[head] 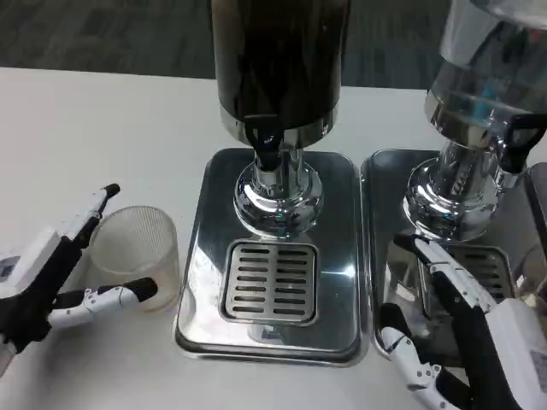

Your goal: Grasp the cup under the faucet to collect the drink, then remove the cup.

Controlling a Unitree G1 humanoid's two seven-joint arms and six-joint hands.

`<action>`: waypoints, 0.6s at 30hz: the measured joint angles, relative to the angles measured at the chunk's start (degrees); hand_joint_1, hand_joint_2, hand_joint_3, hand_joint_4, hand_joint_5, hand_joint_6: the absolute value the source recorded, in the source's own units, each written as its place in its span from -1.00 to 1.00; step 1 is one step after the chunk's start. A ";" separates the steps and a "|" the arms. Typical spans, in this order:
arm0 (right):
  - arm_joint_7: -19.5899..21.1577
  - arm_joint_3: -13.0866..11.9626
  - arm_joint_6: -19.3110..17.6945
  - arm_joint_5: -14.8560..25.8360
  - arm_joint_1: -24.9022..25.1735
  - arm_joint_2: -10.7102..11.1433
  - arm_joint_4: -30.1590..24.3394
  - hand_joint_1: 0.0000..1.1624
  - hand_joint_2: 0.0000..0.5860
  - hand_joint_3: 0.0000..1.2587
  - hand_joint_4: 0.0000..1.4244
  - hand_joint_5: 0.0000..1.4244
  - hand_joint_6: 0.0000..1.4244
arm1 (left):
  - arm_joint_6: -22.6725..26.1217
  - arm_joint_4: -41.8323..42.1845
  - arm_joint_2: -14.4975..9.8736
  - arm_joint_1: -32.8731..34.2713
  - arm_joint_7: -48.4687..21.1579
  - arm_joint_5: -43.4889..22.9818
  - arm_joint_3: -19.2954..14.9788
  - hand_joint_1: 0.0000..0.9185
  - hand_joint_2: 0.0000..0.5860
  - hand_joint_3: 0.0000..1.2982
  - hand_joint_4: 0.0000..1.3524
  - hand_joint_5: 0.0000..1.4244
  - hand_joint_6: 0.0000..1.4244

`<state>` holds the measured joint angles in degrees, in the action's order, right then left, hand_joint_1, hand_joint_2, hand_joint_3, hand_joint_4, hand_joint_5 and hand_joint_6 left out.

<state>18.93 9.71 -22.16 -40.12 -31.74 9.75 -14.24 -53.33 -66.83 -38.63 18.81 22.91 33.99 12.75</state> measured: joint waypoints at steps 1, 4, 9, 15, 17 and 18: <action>-0.02 0.00 0.00 0.04 0.01 0.05 0.00 -0.54 0.30 -0.71 -0.82 -0.79 -0.75 | 0.03 -0.22 0.41 0.08 0.00 -0.08 0.00 -0.85 -0.98 -1.00 -0.99 -0.80 -0.68; -0.03 -0.02 0.00 0.10 0.04 0.10 0.00 -0.54 0.30 -0.70 -0.82 -0.79 -0.75 | 0.18 -0.89 1.13 0.34 0.00 -0.61 -0.02 -0.84 -0.97 -1.00 -0.97 -0.78 -0.68; -0.05 -0.03 0.00 0.16 0.21 0.16 0.00 -0.54 0.30 -0.70 -0.82 -0.79 -0.75 | 0.85 -1.42 1.70 1.48 -0.02 -0.82 0.11 -0.84 -0.96 -1.00 -0.97 -0.78 -0.68; -0.19 -0.06 0.02 0.18 0.24 0.20 0.00 -0.54 0.30 -0.70 -0.81 -0.78 -0.74 | 1.45 -1.58 2.11 2.66 -0.04 -0.87 1.01 -0.80 -0.93 -1.00 -0.97 -0.77 -0.66; -0.23 -0.08 0.02 0.18 0.24 0.23 -0.01 -0.54 0.30 -0.70 -0.80 -0.78 -0.74 | 1.58 -1.61 2.18 2.91 -0.03 -0.94 1.28 -0.77 -0.90 -1.00 -0.96 -0.77 -0.66; -0.26 -0.09 0.02 0.20 0.24 0.27 -0.02 -0.54 0.30 -0.70 -0.80 -0.78 -0.74 | 1.71 -1.62 2.21 3.10 -0.03 -0.95 1.47 -0.74 -0.90 -1.00 -0.96 -0.76 -0.65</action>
<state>18.67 9.62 -22.15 -39.92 -31.50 10.01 -14.25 -51.62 -68.44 -36.41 21.92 22.87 33.04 14.23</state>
